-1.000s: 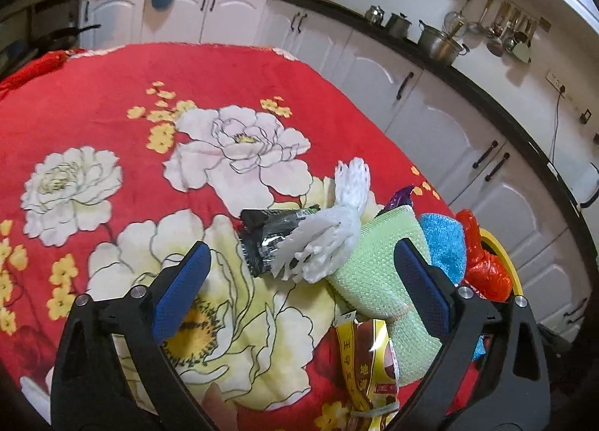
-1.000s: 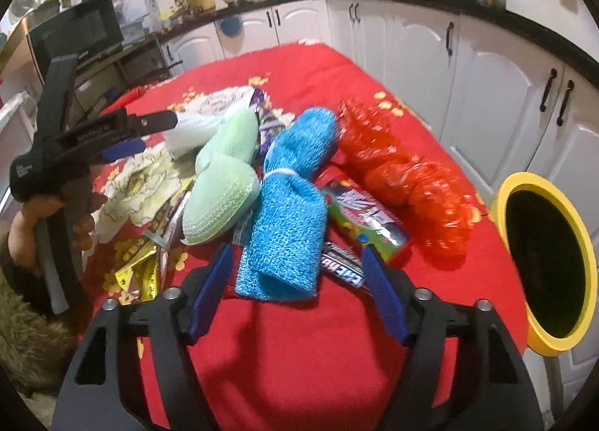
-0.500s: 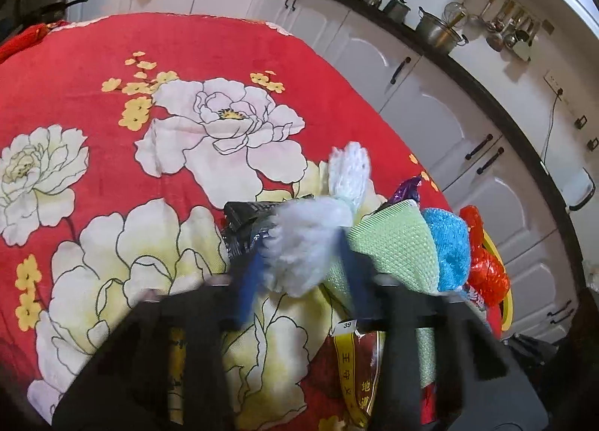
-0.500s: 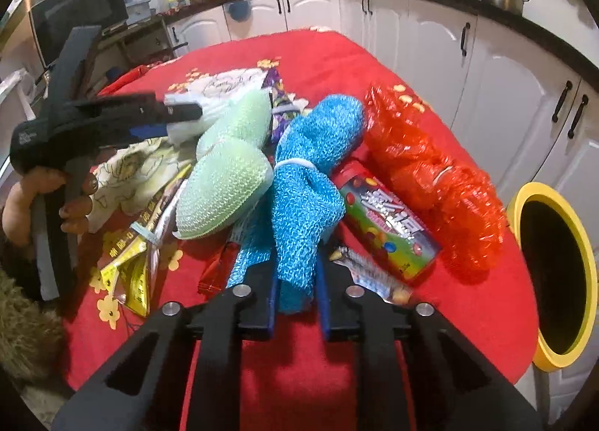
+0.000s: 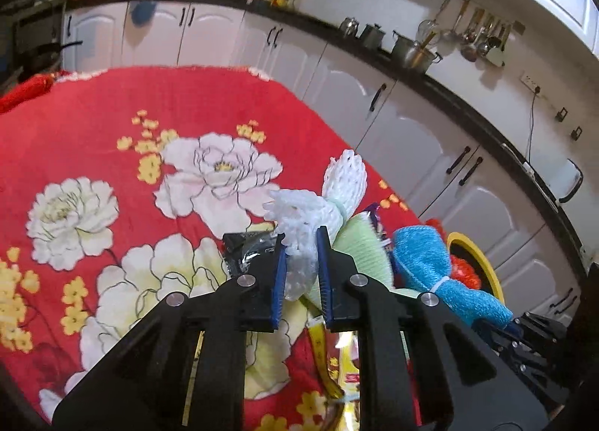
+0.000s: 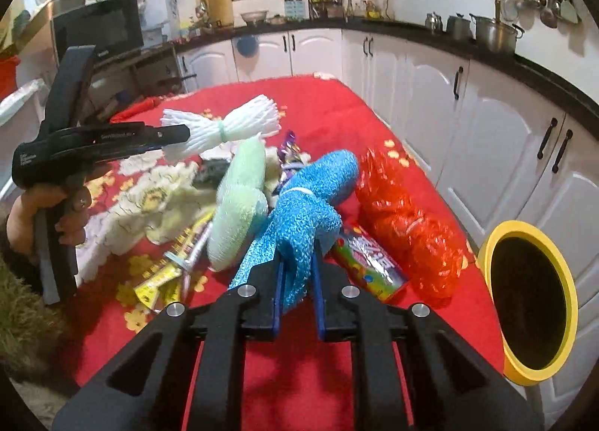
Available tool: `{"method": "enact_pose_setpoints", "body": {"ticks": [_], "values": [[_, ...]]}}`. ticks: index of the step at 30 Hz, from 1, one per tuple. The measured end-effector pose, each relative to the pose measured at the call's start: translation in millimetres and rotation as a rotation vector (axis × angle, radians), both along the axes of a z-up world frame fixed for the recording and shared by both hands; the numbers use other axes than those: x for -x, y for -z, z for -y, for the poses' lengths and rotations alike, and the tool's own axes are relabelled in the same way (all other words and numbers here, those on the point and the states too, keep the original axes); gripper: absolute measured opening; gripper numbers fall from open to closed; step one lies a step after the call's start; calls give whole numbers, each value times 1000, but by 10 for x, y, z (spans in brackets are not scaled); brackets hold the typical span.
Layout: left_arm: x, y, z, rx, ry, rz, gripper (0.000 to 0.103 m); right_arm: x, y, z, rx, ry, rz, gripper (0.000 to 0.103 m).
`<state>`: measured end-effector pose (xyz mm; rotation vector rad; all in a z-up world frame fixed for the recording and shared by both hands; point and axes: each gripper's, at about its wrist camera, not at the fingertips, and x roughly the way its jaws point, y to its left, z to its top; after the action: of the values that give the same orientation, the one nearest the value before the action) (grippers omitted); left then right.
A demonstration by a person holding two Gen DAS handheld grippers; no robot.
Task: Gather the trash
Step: 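Grasp the white mesh net with the left tool while the right tool grasps the blue scrubber, then carry the white net and blue scrubber over the yellow bin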
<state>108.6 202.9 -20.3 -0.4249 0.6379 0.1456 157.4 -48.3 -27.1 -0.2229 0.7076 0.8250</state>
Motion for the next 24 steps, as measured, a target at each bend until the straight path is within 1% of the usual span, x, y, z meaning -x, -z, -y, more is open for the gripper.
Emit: {"method": "enact_pose_setpoints", "body": {"ticks": [7,9,18,24], "values": [[161,-268,140,-26,27,59,10,83,-270,152,-61,-11,42,12],[181,-327,208,-31,41,68,10,93,-323,186,-59,-2,54,12],[162,-427,503,-50,100,89,10,159,-523,473,-116,40,87,12],[92,-475,779,-68,155,96,10,172,-648,697,-147,82,111,12]]}}
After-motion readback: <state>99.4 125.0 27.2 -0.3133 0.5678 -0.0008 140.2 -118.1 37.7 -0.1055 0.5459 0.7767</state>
